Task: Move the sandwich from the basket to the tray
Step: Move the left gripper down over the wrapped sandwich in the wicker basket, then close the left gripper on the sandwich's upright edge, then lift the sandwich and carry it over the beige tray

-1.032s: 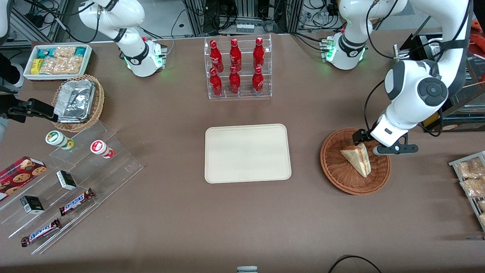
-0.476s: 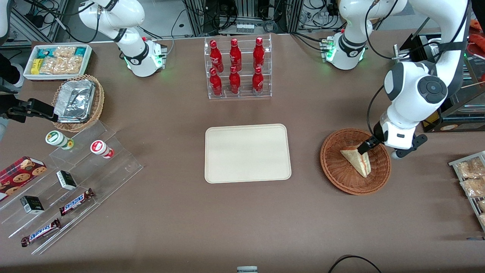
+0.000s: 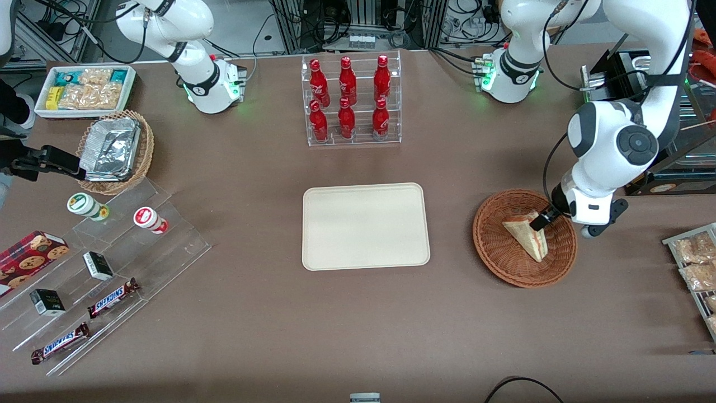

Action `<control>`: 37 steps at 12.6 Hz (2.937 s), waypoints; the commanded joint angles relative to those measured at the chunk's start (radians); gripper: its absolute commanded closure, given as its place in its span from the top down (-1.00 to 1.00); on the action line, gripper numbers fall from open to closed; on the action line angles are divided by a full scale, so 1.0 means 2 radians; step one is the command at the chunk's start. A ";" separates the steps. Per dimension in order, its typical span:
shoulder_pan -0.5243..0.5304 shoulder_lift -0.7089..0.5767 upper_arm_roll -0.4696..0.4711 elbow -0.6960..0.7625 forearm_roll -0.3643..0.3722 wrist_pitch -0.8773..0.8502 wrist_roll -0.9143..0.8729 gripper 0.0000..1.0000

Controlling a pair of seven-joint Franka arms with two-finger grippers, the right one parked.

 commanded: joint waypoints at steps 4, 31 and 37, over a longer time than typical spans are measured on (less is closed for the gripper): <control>0.002 0.035 -0.006 0.008 -0.006 0.014 -0.009 1.00; -0.118 0.078 -0.011 0.200 -0.029 -0.172 0.068 -1.00; -0.247 0.170 -0.009 0.304 -0.017 -0.173 -0.019 -1.00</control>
